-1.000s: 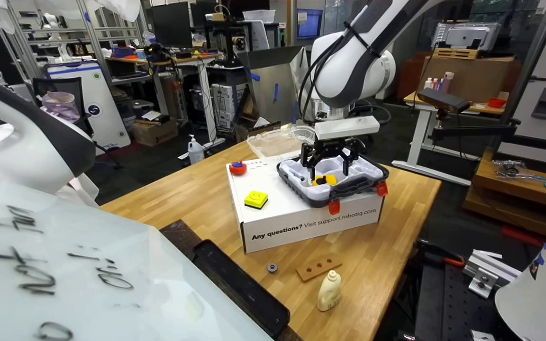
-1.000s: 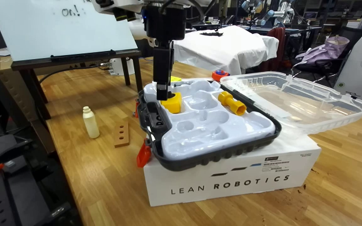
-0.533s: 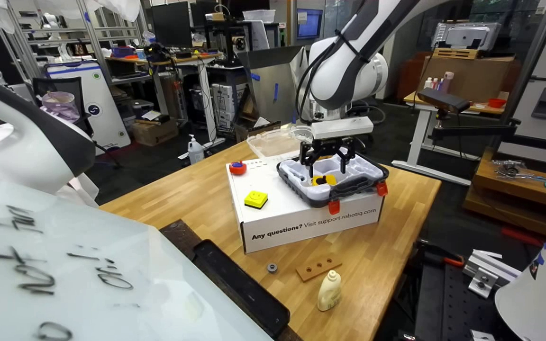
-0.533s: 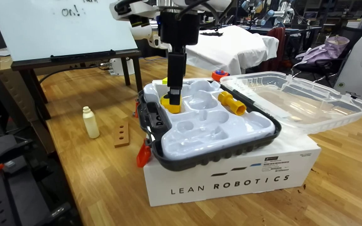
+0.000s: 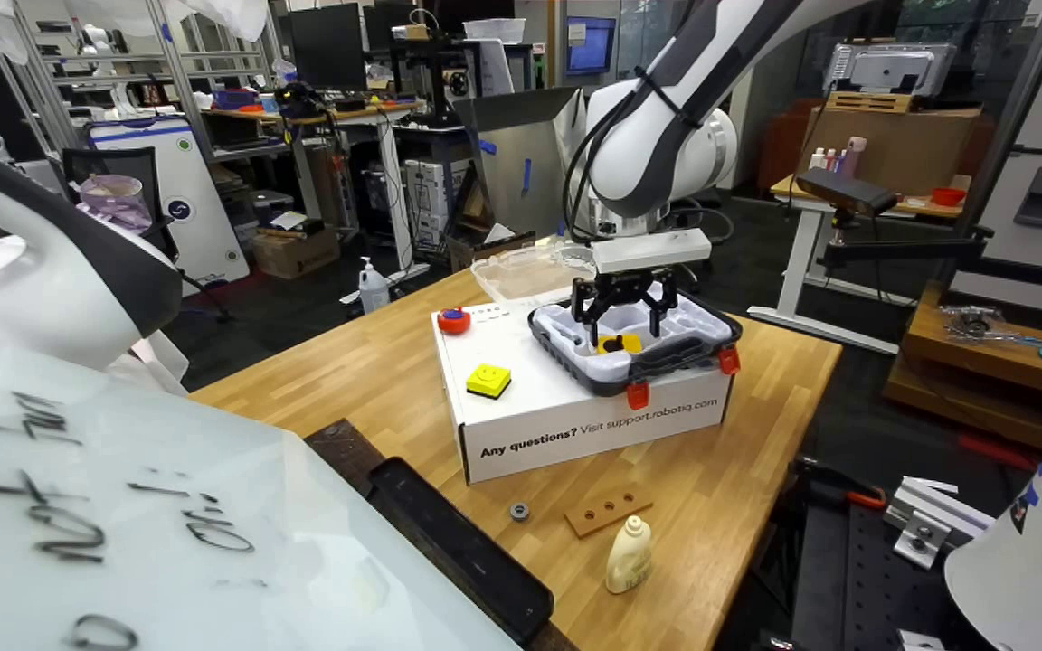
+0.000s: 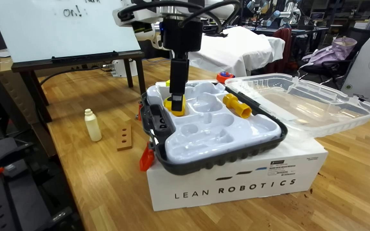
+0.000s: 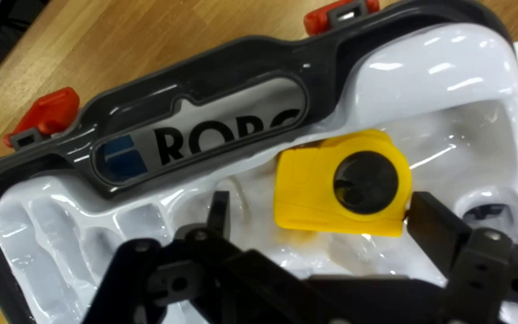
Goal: Remove the yellow object from the white box
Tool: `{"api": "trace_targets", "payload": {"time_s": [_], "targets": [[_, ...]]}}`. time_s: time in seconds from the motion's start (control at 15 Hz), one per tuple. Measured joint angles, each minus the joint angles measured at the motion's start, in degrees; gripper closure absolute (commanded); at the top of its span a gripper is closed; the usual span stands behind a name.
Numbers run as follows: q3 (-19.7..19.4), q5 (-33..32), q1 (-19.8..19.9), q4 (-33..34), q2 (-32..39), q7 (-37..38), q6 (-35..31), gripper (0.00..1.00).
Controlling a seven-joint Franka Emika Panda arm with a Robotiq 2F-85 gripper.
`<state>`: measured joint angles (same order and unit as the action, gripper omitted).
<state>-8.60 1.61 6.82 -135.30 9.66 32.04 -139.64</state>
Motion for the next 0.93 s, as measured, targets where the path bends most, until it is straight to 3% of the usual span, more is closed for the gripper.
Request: {"api": "trace_targets", "payload": {"time_s": [0.53, 0.67, 0.73, 0.93], "targets": [[0.02, 0.00, -1.56, -0.01, 0.00, 0.00, 0.00, 0.03], [0.03, 0.05, -1.70, -0.03, 0.02, 0.00, 0.00, 0.28], [0.03, 0.09, -1.74, -0.05, 0.05, -0.01, 0.00, 0.31], [0.07, 0.78, -1.83, -0.09, 0.09, -0.14, 0.00, 0.52]]}}
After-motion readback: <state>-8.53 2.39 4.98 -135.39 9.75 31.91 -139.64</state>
